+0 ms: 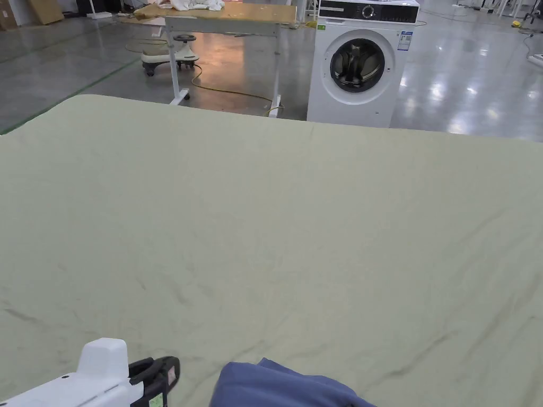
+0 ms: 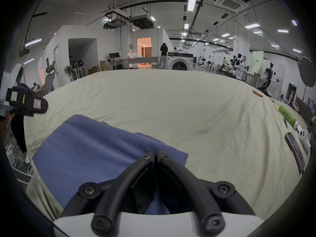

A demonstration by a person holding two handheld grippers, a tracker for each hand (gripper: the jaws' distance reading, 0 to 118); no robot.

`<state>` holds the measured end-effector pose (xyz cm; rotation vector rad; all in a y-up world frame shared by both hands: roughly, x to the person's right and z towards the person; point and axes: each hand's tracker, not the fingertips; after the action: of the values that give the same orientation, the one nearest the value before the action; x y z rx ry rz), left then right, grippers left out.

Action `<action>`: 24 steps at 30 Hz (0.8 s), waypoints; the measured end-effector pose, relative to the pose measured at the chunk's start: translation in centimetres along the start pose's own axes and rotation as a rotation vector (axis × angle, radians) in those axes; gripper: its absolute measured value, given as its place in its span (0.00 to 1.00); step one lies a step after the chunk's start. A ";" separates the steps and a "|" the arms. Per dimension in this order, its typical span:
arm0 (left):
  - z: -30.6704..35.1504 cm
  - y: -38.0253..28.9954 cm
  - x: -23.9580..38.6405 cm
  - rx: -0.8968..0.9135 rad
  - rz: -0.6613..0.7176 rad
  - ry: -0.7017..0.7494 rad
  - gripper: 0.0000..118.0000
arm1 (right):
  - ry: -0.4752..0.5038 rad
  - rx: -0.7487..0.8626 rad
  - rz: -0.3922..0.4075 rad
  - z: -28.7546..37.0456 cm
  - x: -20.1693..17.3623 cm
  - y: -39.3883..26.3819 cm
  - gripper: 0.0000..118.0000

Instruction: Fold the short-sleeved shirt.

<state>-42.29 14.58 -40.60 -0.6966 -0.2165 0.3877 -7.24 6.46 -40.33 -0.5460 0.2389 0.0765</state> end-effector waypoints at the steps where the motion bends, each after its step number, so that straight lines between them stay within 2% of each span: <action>1: -0.6 0.3 -0.8 -0.064 0.064 -0.051 0.15 | 0.004 0.000 -0.005 0.1 0.1 0.0 0.01; 3: -2.0 0.5 -2.4 -0.154 0.159 -0.174 0.44 | 0.011 0.001 -0.010 0.1 0.3 0.0 0.01; 5: -3.6 0.3 -4.1 -0.237 0.293 -0.271 0.82 | 0.029 0.001 -0.021 0.2 0.7 0.1 0.01; 6: -4.7 0.0 -4.9 -0.308 0.336 -0.328 0.90 | 0.039 -0.001 -0.029 0.2 1.0 0.2 0.01; 7: -5.6 -0.6 -5.6 -0.344 0.370 -0.394 0.92 | 0.044 -0.003 -0.036 0.2 1.1 0.2 0.01; 10: -7.4 -1.7 -7.6 -0.336 0.483 -0.568 0.92 | 0.049 -0.006 -0.037 0.3 1.2 0.2 0.01; 12: -8.1 -2.3 -8.3 -0.312 0.552 -0.635 0.92 | 0.047 -0.008 -0.032 0.4 1.2 0.2 0.01; 16: -9.9 -2.4 -8.0 -0.340 0.515 -0.694 0.90 | 0.046 -0.012 -0.024 0.3 1.1 0.2 0.01; 17: -10.2 -2.4 -7.7 -0.347 0.494 -0.710 0.87 | 0.045 -0.013 -0.024 0.3 1.1 0.2 0.01; 19: -11.1 -2.5 -6.7 -0.379 0.471 -0.710 0.73 | 0.043 -0.013 -0.021 0.3 1.0 0.2 0.01; 23: -12.0 -3.3 -4.8 -0.427 0.399 -0.607 0.23 | 0.037 -0.016 -0.017 0.3 1.0 0.2 0.01; 24: -12.1 -3.5 -4.7 -0.426 0.412 -0.619 0.21 | 0.036 -0.017 -0.018 0.3 1.0 0.2 0.01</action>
<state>-41.68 3.18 -47.62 -1.0305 -0.7630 0.9690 -6.23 6.82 -40.44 -0.5670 0.2685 0.0517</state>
